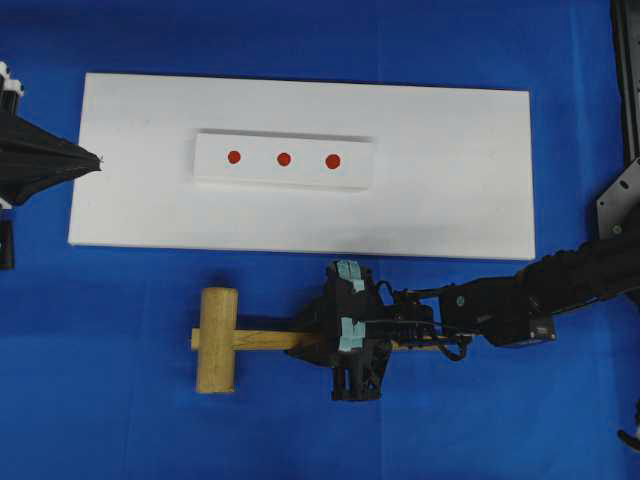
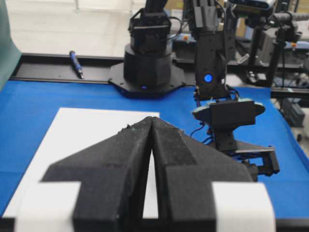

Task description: Hit the mark with a hammer.

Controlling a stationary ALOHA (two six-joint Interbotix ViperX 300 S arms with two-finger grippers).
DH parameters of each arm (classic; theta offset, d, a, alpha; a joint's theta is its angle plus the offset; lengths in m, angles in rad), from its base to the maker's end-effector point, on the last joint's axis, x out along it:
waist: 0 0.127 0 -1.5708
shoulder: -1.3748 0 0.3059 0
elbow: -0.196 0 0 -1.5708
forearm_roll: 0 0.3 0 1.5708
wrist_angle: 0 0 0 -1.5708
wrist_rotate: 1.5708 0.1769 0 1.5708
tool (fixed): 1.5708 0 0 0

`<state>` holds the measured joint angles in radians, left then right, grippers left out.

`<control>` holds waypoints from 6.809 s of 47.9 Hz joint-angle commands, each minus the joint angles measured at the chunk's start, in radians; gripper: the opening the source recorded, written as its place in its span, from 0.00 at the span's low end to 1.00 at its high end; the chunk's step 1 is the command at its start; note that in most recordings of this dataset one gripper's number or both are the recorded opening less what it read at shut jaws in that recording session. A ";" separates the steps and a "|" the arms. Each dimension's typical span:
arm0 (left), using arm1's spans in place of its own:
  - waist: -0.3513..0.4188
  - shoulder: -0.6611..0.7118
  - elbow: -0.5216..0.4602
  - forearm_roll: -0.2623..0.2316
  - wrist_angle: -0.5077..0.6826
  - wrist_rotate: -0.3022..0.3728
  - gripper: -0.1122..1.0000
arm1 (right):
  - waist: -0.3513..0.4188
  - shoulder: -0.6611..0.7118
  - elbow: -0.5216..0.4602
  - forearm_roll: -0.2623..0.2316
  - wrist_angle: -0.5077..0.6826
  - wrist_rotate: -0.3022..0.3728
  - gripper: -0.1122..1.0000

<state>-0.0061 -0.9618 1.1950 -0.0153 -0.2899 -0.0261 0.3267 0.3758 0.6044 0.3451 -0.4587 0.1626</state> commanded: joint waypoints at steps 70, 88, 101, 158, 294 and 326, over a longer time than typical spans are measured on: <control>-0.008 -0.003 -0.009 -0.002 0.012 -0.035 0.10 | -0.183 -0.448 0.029 -0.008 0.199 -0.176 0.18; -0.005 -0.005 -0.008 -0.002 0.009 -0.037 0.10 | -0.374 -0.448 0.015 -0.008 0.239 -0.364 0.18; -0.005 -0.005 -0.008 -0.002 0.011 -0.037 0.10 | -0.379 -0.451 0.015 -0.014 0.233 -0.383 0.18; 0.011 -0.002 -0.008 -0.005 0.023 -0.143 0.10 | -0.351 -0.479 0.029 -0.060 -0.049 -1.218 0.18; 0.110 0.430 -0.169 0.002 -0.118 -0.390 0.51 | -0.342 -0.499 0.009 0.035 0.114 -1.187 0.96; 0.044 0.430 -0.167 0.000 -0.058 0.110 0.51 | -0.344 -0.543 0.006 0.193 0.247 -1.026 0.96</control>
<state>0.0399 -0.5200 1.0400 -0.0138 -0.3421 0.0813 -0.0169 -0.1473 0.6366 0.5200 -0.2163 -0.8759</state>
